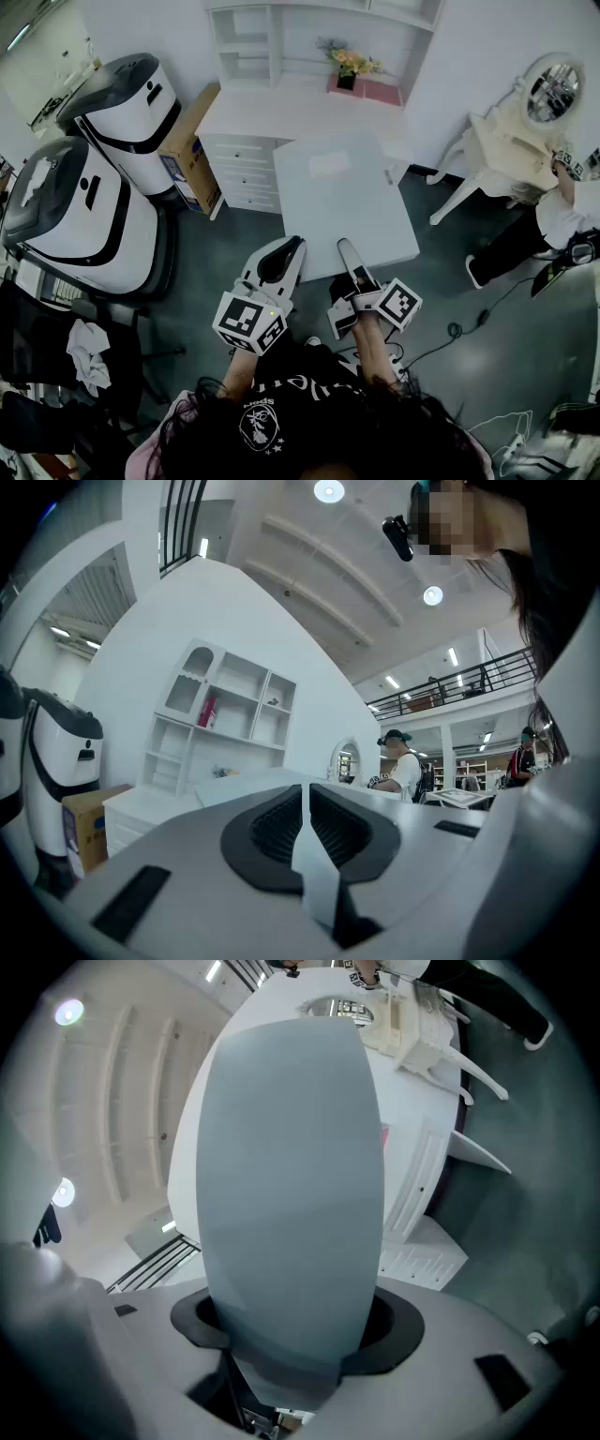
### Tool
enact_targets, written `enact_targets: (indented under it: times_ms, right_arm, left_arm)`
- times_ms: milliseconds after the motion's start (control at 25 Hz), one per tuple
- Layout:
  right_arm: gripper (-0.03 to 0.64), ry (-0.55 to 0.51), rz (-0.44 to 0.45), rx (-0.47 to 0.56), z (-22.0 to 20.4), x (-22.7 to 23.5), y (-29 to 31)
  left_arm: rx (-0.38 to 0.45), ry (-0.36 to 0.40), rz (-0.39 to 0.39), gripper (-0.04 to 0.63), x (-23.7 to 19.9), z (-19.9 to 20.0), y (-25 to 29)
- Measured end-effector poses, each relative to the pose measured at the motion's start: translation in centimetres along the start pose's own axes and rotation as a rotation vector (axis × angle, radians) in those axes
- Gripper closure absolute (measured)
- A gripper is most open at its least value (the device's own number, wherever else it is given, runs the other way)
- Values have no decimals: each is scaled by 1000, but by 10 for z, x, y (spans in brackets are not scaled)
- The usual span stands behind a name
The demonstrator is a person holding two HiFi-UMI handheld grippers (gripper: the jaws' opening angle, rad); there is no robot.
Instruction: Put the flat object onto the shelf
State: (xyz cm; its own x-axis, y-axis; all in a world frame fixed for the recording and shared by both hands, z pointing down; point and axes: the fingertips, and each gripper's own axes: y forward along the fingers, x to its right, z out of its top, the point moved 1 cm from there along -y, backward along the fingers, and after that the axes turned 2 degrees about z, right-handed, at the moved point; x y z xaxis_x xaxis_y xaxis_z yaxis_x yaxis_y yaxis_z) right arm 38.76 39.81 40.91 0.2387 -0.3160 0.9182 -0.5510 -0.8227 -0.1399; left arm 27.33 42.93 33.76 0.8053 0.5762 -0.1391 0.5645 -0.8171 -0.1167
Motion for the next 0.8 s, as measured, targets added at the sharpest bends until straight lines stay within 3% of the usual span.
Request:
enact_targets:
  times_ms: [240,600,800]
  right_arm:
    - [314,39,12,-8,4,-4,-9]
    - [313,59,49,22,20,-9,-11]
    - [313,104,24,40,20,-3,-10]
  left_arm:
    - [11,-68,12,560,6,0,0]
    - [4,-36,-15,559,16,5,8]
    - [8,-30,-17,560,16,6,4]
